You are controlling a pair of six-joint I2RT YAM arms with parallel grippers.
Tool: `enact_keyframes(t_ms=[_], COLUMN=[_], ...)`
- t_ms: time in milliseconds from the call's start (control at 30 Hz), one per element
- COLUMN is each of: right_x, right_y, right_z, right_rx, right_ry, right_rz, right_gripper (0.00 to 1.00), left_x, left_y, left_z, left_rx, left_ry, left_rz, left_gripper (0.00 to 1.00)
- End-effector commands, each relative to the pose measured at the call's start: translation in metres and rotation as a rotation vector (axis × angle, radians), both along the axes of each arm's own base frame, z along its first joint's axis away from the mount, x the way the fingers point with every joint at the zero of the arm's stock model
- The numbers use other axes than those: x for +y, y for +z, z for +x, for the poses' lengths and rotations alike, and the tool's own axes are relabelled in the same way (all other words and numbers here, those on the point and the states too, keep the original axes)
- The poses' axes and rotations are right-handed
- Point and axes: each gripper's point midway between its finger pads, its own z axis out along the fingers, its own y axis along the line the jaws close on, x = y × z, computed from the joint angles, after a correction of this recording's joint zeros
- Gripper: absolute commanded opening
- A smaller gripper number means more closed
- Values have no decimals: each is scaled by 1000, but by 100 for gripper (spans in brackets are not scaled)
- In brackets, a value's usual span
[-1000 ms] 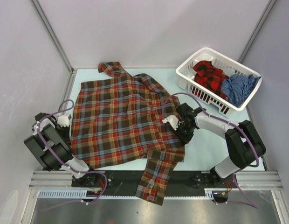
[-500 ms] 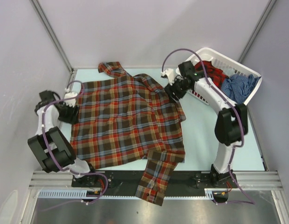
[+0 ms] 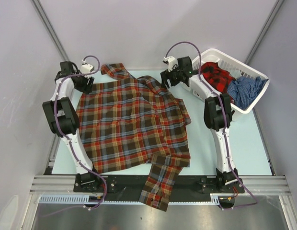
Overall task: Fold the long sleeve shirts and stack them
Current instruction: Flatten the shirt out
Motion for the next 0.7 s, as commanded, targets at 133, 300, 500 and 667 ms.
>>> enact_keyframes(t_ms=[133, 300, 500, 667], right_x=[48, 63, 78, 84], right_y=[39, 24, 17, 1], right_z=[62, 76, 76, 70], right_rx=[-240, -268, -270, -261], right_ry=[-20, -25, 4, 54], right_rz=[239, 285, 332, 291], right_gripper=[88, 88, 78, 55], left_x=[13, 10, 14, 23], left_y=[-2, -30, -48, -62], left_z=[69, 73, 72, 71], left_rx=[-94, -57, -29, 3], left_ry=[3, -14, -7, 6], left_rz=[106, 165, 186, 231], left_gripper=[67, 67, 69, 68])
